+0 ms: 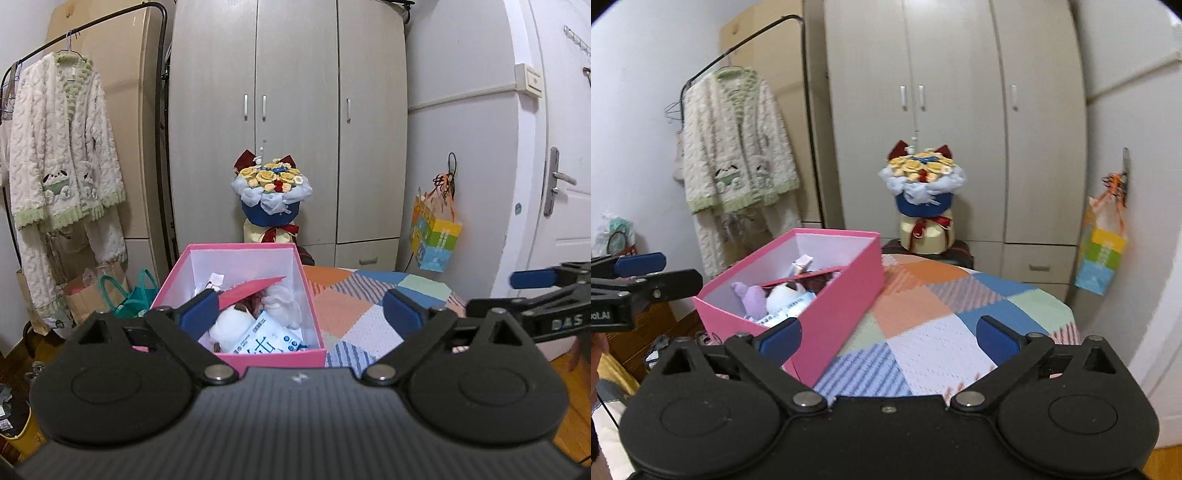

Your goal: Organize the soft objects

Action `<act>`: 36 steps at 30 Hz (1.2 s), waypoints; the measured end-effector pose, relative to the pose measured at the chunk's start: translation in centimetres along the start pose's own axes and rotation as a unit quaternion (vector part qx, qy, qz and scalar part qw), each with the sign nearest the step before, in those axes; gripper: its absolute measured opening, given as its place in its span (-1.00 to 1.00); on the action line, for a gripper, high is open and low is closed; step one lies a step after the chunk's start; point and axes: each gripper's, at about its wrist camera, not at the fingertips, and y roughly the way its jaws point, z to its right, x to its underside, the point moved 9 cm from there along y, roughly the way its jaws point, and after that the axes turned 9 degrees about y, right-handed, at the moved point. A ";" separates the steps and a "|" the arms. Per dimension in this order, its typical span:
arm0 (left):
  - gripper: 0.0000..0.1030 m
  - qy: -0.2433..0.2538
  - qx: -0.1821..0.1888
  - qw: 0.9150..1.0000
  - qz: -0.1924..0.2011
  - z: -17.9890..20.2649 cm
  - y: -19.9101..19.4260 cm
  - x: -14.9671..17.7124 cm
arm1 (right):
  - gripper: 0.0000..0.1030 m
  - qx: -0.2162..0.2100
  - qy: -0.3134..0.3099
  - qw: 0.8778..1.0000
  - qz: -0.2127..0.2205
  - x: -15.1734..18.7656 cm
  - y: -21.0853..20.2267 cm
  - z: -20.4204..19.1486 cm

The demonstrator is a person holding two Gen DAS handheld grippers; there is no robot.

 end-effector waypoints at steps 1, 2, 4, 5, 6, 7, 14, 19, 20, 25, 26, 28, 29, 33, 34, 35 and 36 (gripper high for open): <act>1.00 -0.003 -0.002 1.000 0.000 0.1 0.0 0.2 | 0.99 0.008 -0.002 1.000 0.004 0.2 -0.3 0.1; 1.00 -0.007 -0.004 1.000 -0.002 0.2 0.1 0.5 | 0.99 0.015 -0.007 1.000 0.007 0.2 -0.4 0.0; 1.00 -0.008 -0.014 1.000 -0.008 0.4 0.4 1.0 | 1.00 0.028 -0.013 0.999 0.009 0.2 -0.5 0.0; 1.00 -0.004 -0.018 1.000 -0.009 0.6 0.5 1.2 | 1.00 0.032 -0.013 0.999 0.010 0.2 -0.5 0.1; 1.00 0.000 -0.022 1.000 -0.010 0.7 0.6 1.3 | 1.00 0.034 -0.011 0.999 0.009 0.1 -0.6 0.2; 1.00 0.001 -0.024 1.000 -0.011 0.9 0.7 1.5 | 1.00 0.033 -0.006 0.999 0.009 0.2 -0.7 0.2; 1.00 -0.018 -0.016 1.000 -0.013 1.3 1.0 2.1 | 1.00 0.059 -0.010 0.998 0.029 1.3 -1.9 0.2; 1.00 -0.022 -0.022 0.999 -0.017 1.4 1.1 2.6 | 1.00 0.081 -0.012 0.996 0.038 2.2 -2.8 0.2; 1.00 -0.020 -0.027 0.999 -0.020 1.5 1.0 2.8 | 1.00 0.086 -0.014 0.995 0.040 2.3 -3.0 0.2; 1.00 -0.014 -0.051 0.998 -0.028 1.6 0.6 3.5 | 1.00 0.112 -0.017 0.993 0.040 3.2 -3.0 0.4; 1.00 -0.013 -0.050 0.998 -0.030 1.7 0.6 3.6 | 1.00 0.113 -0.016 0.993 0.040 3.3 -3.1 0.5; 1.00 -0.013 -0.048 0.998 -0.031 1.7 0.5 3.7 | 1.00 0.107 -0.011 0.993 0.043 3.4 -3.3 0.4; 1.00 -0.013 -0.050 0.998 -0.031 1.7 0.5 3.7 | 1.00 0.104 -0.009 0.993 0.045 3.4 -3.4 0.3; 1.00 -0.010 -0.061 0.998 -0.033 1.8 0.4 4.1 | 1.00 0.114 -0.013 0.992 0.056 3.6 -3.8 0.0; 1.00 -0.010 -0.063 0.997 -0.034 1.9 0.5 4.2 | 1.00 0.120 -0.016 0.991 0.060 3.7 -3.8 -0.1; 1.00 -0.010 -0.066 0.997 -0.035 1.9 0.5 4.2 | 1.00 0.122 -0.019 0.990 0.062 3.7 -3.9 -0.2; 1.00 -0.012 -0.069 0.997 -0.035 2.0 0.5 4.3 | 1.00 0.125 -0.021 0.990 0.064 3.8 -4.0 -0.4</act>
